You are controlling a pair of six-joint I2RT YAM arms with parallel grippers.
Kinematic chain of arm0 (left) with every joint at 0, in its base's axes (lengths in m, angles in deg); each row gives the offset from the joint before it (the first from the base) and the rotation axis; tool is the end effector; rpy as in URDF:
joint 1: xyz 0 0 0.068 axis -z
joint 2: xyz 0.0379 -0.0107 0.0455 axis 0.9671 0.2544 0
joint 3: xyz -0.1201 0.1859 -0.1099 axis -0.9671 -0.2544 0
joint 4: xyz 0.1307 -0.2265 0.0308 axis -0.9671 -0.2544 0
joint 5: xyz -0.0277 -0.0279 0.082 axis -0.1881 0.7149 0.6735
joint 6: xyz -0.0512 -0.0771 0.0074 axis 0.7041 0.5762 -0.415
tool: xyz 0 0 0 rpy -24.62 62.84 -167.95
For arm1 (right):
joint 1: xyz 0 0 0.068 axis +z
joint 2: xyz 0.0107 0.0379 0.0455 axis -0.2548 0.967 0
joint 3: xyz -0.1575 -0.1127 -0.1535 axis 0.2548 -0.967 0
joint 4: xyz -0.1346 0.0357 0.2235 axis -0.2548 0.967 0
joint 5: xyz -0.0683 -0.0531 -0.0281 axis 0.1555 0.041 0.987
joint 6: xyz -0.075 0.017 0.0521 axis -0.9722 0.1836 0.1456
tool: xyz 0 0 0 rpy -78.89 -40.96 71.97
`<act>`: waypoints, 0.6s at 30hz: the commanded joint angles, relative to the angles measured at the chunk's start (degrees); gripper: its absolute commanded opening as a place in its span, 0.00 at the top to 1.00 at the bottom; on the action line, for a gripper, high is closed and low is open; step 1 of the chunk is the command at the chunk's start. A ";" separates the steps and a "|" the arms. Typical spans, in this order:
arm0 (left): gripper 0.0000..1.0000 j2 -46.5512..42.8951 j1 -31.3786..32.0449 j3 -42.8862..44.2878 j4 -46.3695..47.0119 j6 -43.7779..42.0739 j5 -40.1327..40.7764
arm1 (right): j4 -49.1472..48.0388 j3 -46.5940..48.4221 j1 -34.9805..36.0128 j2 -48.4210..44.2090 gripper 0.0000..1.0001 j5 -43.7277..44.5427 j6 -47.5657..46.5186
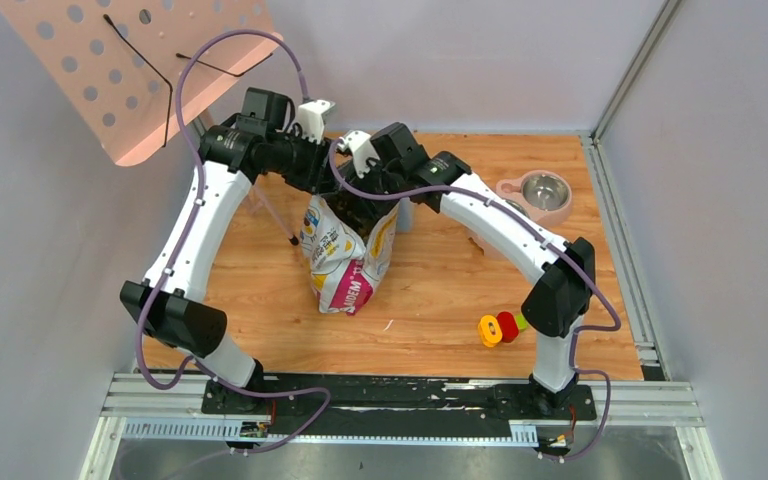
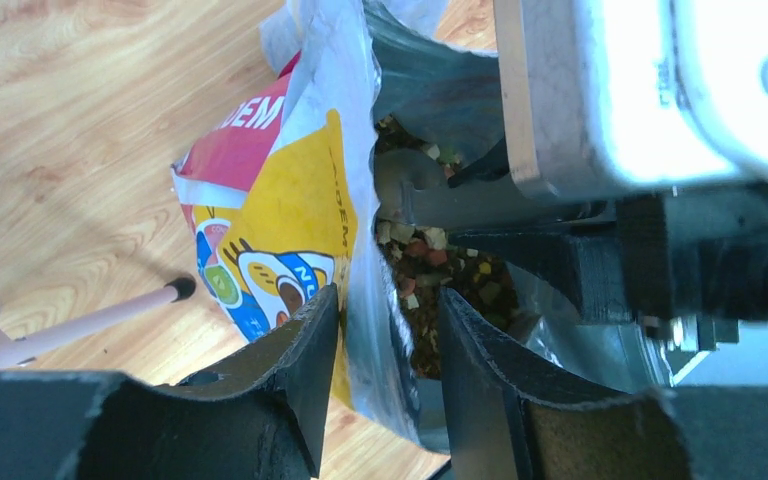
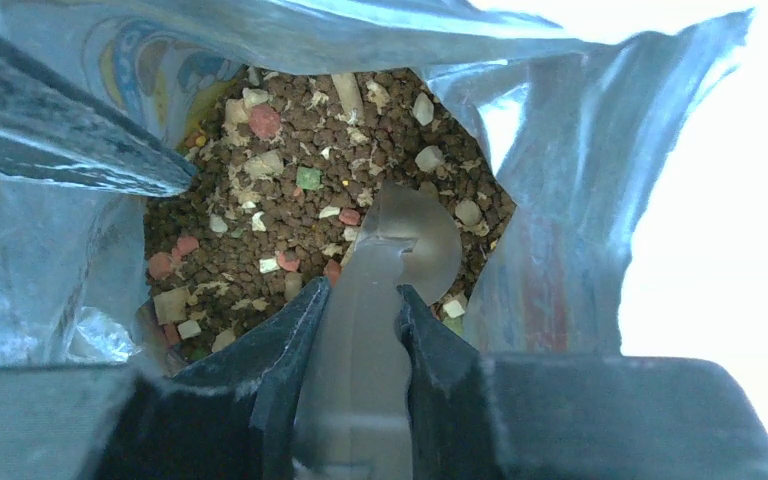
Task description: Serve the pet food
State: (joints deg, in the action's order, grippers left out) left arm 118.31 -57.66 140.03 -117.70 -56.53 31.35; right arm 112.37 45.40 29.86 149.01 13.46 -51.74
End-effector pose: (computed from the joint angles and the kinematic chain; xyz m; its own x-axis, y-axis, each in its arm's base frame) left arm 0.3191 -0.1376 0.3607 -0.6905 0.2560 -0.6765 0.5651 0.7747 -0.2836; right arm 0.3096 0.3293 0.2927 -0.4024 -0.5696 -0.7167 -0.8466 0.5293 0.0547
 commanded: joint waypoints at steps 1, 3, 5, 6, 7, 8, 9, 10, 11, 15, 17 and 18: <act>0.51 0.77 0.50 3.52 2.12 -0.03 0.04 | 4.27 -0.60 -1.82 2.80 1.00 -10.17 7.57; 0.51 0.85 0.54 3.57 2.22 -0.18 0.20 | 3.97 2.26 -3.27 2.75 1.00 -15.78 10.53; 0.51 0.91 0.51 3.54 2.33 -0.42 0.28 | 3.14 4.89 -4.87 2.51 1.00 -21.52 13.42; 0.50 0.92 0.50 3.51 2.42 -0.55 0.31 | 2.43 5.60 -6.00 2.51 1.00 -24.86 15.57; 0.50 0.98 0.50 3.61 2.43 -0.62 0.32 | 1.55 6.14 -7.53 2.59 1.00 -28.12 17.85; 0.49 1.14 0.48 3.73 2.51 -0.84 0.28 | 1.00 6.45 -8.51 2.64 1.00 -30.55 19.57; 0.49 1.26 0.53 4.08 2.56 -0.98 0.20 | 0.69 6.54 -9.29 2.70 1.00 -32.16 20.59; 0.48 1.54 0.51 4.31 2.56 -1.48 0.22 | 0.54 6.55 -10.05 2.75 1.00 -33.36 21.11; 0.48 1.68 0.50 4.97 2.55 -1.79 0.32 | 0.36 6.55 -10.93 2.84 1.00 -34.81 21.93; 0.47 2.40 0.49 7.26 1.59 -4.80 1.67 | -1.91 7.64 -15.57 3.34 1.00 -42.02 27.81; 0.46 2.20 0.54 7.71 1.03 -6.67 3.11 | -3.82 8.03 -18.29 3.46 1.00 -45.88 31.40; 0.46 1.86 0.52 7.80 0.86 -7.94 3.52 | -4.69 8.00 -19.58 3.49 1.00 -47.49 33.17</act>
State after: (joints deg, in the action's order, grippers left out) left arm 120.95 -57.33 144.93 -117.09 -59.57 32.77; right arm 112.83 50.34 15.30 152.36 -22.69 -28.31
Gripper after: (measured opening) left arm 0.536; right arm 0.270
